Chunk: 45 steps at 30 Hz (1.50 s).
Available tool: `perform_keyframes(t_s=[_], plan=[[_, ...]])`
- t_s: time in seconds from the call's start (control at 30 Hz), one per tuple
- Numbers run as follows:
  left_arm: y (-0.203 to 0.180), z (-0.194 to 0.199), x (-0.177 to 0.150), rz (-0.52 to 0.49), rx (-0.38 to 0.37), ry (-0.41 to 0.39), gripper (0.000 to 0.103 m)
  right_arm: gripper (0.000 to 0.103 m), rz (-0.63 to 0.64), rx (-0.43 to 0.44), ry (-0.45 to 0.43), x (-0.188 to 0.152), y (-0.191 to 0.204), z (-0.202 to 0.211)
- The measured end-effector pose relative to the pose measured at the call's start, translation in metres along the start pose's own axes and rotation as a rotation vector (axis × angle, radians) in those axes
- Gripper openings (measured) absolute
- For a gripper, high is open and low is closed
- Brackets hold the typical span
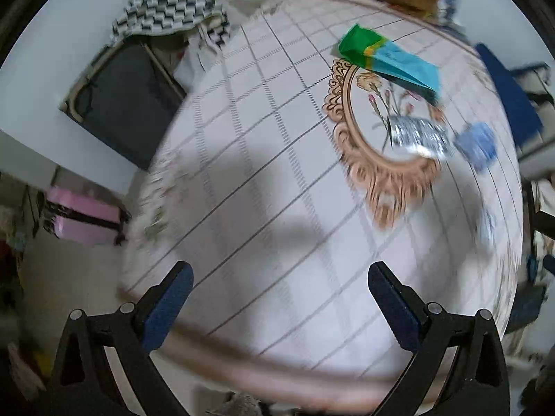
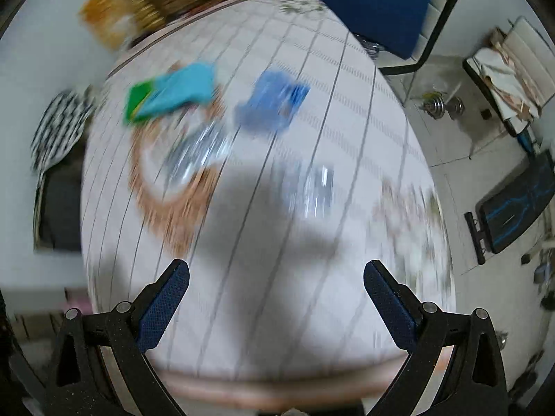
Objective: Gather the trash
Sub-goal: 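Raise both open tools away from the trash bin toward the table, then grasp the silver blister pack with the left gripper while the right grasps the blue plastic bag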
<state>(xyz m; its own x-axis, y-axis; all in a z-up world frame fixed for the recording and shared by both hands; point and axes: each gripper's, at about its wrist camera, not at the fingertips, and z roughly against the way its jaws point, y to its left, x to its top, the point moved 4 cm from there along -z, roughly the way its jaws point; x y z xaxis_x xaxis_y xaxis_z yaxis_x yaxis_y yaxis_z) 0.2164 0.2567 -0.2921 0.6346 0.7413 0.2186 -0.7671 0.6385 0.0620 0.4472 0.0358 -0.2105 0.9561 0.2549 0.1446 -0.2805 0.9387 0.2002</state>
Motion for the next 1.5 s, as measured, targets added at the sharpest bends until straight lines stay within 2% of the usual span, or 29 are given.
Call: perform_keyframes(t_s=[0.07,0.2,0.27,0.33,0.37,0.43,0.47,0.5,0.6,0.7,0.83,0.9,0.93,0.97,1.07,1.17,1.2,1.23,1.3,1.33,1.4,1.47,1.5], plan=[[-0.024,-0.026,0.03,-0.003,0.017,0.039,0.103,0.102,-0.039,0.015,0.022,0.052,-0.003,-0.035],[-0.059,-0.062,0.074,-0.028,0.055,0.091,0.103,0.099,-0.071,0.001,0.048,0.122,-0.003,-0.094],[-0.07,-0.074,0.089,-0.004,0.028,0.116,0.102,0.091,-0.056,-0.012,0.056,0.145,0.002,-0.124],[-0.084,-0.083,0.101,0.004,-0.017,0.138,0.102,0.083,-0.031,-0.015,0.08,0.154,0.007,-0.143],[-0.093,-0.085,0.106,-0.021,-0.036,0.137,0.102,0.073,-0.006,0.002,0.109,0.156,0.011,-0.154],[-0.121,-0.082,0.114,-0.178,-0.057,0.101,0.102,0.049,0.059,0.004,0.093,0.158,0.018,-0.15],[-0.134,-0.081,0.117,-0.269,-0.056,0.083,0.102,0.034,0.092,0.01,0.112,0.157,0.02,-0.147],[-0.148,-0.08,0.117,-0.382,-0.032,0.059,0.102,0.028,0.091,0.017,0.122,0.158,0.015,-0.143],[-0.189,-0.082,0.11,-0.748,-0.006,0.028,0.102,0.024,0.076,0.026,0.136,0.159,-0.013,-0.128],[-0.215,-0.09,0.098,-1.039,0.032,0.026,0.102,0.024,0.035,0.034,0.165,0.154,-0.045,-0.118],[-0.233,-0.103,0.09,-1.229,0.035,0.072,0.101,0.024,0.008,0.024,0.192,0.15,-0.068,-0.116],[-0.236,-0.103,0.085,-1.262,-0.005,0.093,0.088,0.024,-0.005,0.024,0.197,0.146,-0.076,-0.117],[-0.236,-0.102,0.084,-1.262,-0.021,0.116,0.082,0.024,-0.011,0.028,0.201,0.145,-0.076,-0.117],[-0.233,-0.099,0.083,-1.236,-0.075,0.16,0.064,0.024,-0.014,0.029,0.2,0.143,-0.077,-0.118],[-0.232,-0.095,0.082,-1.19,-0.078,0.15,0.064,0.024,-0.02,0.035,0.197,0.134,-0.079,-0.121],[-0.224,-0.09,0.083,-1.048,-0.085,0.161,0.063,0.024,-0.022,0.039,0.204,0.131,-0.074,-0.124],[-0.218,-0.089,0.088,-0.959,-0.094,0.179,0.063,0.024,-0.019,0.039,0.207,0.13,-0.071,-0.124],[-0.21,-0.089,0.091,-0.828,-0.104,0.218,0.063,0.024,-0.016,0.039,0.207,0.129,-0.07,-0.124],[-0.192,-0.086,0.094,-0.59,-0.202,0.316,0.061,0.024,-0.004,0.034,0.204,0.127,-0.065,-0.122],[-0.186,-0.086,0.095,-0.517,-0.221,0.339,0.061,0.024,-0.003,0.033,0.204,0.127,-0.064,-0.121],[-0.175,-0.084,0.091,-0.404,-0.306,0.382,0.063,0.024,0.001,0.024,0.212,0.126,-0.063,-0.121],[-0.177,-0.08,0.085,-0.456,-0.287,0.352,0.063,0.027,0.009,0.009,0.23,0.127,-0.061,-0.124],[-0.183,-0.078,0.079,-0.533,-0.256,0.329,0.063,0.036,0.011,0.0,0.233,0.127,-0.06,-0.125]])
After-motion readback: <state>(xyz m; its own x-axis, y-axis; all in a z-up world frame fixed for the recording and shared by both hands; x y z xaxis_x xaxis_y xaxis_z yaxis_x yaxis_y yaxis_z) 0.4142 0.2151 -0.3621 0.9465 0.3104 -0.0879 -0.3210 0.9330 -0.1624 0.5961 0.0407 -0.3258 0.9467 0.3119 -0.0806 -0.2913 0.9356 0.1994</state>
